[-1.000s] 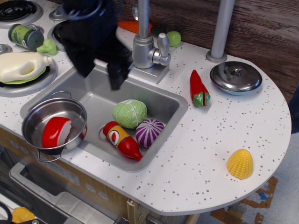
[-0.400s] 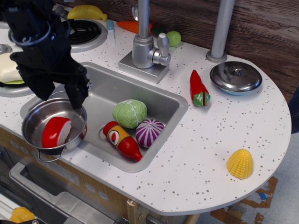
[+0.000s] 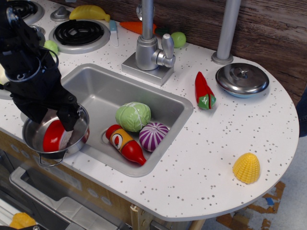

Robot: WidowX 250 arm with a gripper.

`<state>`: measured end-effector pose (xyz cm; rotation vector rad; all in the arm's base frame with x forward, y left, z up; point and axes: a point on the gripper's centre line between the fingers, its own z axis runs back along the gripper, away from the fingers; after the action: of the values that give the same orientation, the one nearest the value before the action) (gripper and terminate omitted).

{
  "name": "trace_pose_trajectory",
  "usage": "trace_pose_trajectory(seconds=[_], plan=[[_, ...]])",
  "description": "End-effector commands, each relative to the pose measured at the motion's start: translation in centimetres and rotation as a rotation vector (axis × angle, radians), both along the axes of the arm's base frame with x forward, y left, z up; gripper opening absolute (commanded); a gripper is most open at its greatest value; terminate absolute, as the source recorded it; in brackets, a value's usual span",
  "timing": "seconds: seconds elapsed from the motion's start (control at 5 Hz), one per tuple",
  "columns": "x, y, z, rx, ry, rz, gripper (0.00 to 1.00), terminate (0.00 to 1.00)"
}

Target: Take sushi out of pan

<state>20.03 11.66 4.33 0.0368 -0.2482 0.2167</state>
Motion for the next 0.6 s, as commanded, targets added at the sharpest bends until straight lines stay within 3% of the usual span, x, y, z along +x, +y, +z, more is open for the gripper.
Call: trace_pose_trajectory(seconds=[0.0,0.4], plan=[[-0.4,0.6,-0.4,0.012,-0.017,-0.031,1.00,0.00],[-0.6,0.8,-1.6,-0.013,-0.012,-0.045,1.00,0.00]])
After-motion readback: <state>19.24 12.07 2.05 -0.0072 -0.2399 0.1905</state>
